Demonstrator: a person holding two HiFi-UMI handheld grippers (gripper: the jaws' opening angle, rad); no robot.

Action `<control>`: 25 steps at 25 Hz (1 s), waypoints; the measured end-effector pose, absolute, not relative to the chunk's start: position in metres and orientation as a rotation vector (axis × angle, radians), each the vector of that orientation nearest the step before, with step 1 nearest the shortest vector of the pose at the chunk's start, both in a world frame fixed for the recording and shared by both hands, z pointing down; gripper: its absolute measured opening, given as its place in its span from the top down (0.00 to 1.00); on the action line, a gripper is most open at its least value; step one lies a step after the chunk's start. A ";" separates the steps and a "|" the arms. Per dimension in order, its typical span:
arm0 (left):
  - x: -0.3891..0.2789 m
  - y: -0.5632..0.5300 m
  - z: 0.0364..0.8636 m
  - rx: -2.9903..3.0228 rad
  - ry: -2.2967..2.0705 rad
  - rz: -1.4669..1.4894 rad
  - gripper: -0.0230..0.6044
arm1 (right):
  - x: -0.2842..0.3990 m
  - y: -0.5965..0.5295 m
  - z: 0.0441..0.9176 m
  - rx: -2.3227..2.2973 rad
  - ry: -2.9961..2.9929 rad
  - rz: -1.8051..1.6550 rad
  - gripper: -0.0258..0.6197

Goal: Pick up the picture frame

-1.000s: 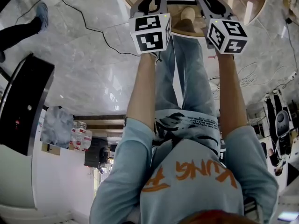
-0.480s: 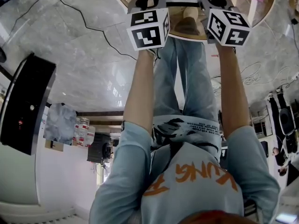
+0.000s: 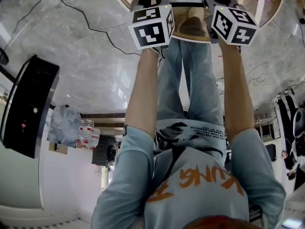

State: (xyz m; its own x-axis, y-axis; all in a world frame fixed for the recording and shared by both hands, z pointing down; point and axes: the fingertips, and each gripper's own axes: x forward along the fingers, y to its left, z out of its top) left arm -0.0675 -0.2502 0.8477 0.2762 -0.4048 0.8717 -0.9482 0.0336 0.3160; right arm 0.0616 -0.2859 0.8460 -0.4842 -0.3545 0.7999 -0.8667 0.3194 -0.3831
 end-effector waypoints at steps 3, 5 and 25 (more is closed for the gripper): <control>-0.069 -0.250 0.848 1.526 -1.285 0.678 0.79 | 0.062 -0.286 0.847 1.092 -1.983 1.132 0.84; -0.070 -0.249 0.848 1.513 -1.294 0.683 0.80 | 0.062 -0.285 0.848 1.102 -1.981 1.146 0.84; -0.071 -0.219 0.773 1.610 -1.314 0.604 0.83 | 0.067 -0.253 0.775 1.190 -2.059 1.108 0.85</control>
